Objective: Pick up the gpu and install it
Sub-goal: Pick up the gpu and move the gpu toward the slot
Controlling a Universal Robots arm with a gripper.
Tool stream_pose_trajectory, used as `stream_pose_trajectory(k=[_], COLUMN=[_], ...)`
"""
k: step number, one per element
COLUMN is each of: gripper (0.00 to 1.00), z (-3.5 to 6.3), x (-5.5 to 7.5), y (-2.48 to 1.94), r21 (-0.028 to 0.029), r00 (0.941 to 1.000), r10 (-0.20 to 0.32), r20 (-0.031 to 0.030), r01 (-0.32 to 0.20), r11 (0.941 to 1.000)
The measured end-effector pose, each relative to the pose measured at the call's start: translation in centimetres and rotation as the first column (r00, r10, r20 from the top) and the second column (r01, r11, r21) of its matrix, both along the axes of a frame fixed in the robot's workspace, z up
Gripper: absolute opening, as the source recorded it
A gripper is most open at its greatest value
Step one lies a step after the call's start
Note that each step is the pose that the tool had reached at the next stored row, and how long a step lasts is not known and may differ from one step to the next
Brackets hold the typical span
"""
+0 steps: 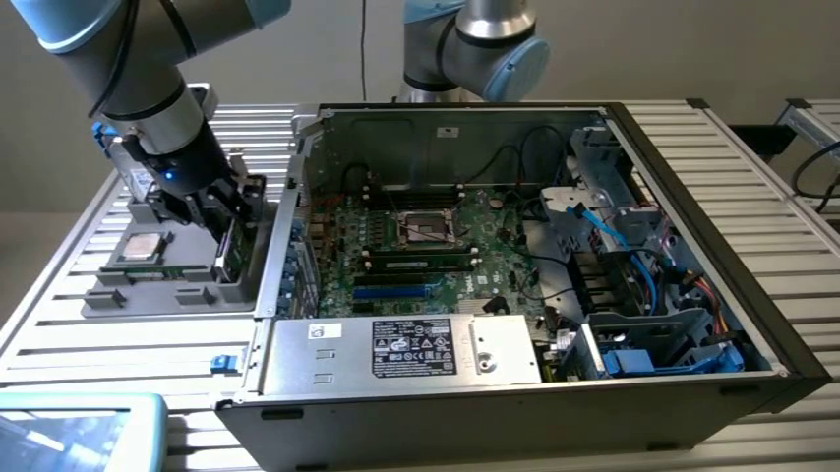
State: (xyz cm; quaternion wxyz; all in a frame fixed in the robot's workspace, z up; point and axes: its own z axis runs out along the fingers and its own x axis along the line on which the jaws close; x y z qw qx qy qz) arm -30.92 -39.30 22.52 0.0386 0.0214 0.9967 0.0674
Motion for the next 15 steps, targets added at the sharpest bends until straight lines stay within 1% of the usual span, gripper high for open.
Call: stream_pose_trajectory(k=[1,3,4,5,12,13,15], gripper=[0.45,0.33,0.33,0.29,0.28,0.28,0.28], z=[0.01,0.0,0.0,0.0,0.0,0.12,0.97], x=[0.06,0.07,0.08,0.08,0.06,0.01,-0.07], y=[0.0,0.0,0.0,0.0,0.0,0.0,0.0], r21=[-0.0002,-0.0002,-0.0002,-0.0002,-0.0005,-0.0004,-0.0003], r00=[1.0,1.0,1.0,1.0,1.0,1.0,1.0], r10=[0.0,0.001,0.001,0.001,0.002,0.002,0.001], r20=[-0.0002,-0.0003,0.0,-0.0001,-0.0001,-0.0004,-0.0004], r01=[0.0,-0.001,-0.001,-0.001,-0.002,-0.002,-0.001], r11=[1.0,1.0,1.0,1.0,1.0,1.0,1.0])
